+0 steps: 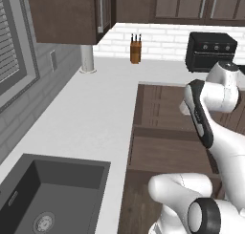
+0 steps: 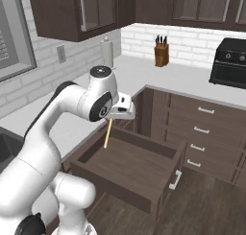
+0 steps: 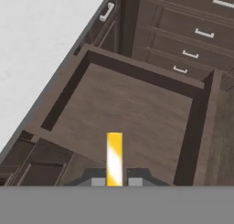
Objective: Take a straw from the drawer in front and place it inside the glass cup on the dining counter.
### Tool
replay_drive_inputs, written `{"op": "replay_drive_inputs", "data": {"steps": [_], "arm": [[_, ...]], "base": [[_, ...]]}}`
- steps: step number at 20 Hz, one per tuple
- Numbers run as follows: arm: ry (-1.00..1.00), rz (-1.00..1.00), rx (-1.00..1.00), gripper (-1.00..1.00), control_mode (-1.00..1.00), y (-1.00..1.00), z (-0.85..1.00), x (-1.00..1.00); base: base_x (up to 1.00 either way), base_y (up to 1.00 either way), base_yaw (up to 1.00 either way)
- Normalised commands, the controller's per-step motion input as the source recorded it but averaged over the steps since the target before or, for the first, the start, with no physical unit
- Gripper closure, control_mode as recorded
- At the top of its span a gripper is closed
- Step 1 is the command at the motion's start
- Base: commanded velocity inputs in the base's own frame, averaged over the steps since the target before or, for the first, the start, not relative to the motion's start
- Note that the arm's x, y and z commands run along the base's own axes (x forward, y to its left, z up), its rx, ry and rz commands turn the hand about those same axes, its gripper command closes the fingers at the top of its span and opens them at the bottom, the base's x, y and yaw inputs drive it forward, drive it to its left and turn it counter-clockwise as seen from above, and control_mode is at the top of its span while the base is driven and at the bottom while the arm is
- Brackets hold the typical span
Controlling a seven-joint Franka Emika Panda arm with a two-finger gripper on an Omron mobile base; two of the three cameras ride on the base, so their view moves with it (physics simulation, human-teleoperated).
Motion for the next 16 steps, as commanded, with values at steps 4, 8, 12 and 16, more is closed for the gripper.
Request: {"op": "replay_drive_inputs", "data": {"steps": [4,8,12,16], "arm": [[0.00,0.01,0.00,1.00,-1.00,0.07,0.98,-0.67],[0.00,0.01,0.00,1.00,-1.00,0.33,0.69,-0.49],[0.00,0.00,0.00,1.00,-1.00,0.18,0.29,-0.41],[0.00,0.00,0.00,1.00,1.00,0.01,0.09,-0.36]], "base": [[0.00,0.00,0.00],[0.00,0.00,0.00],[0.00,0.00,0.00],[-0.49,0.00,0.00]]}}
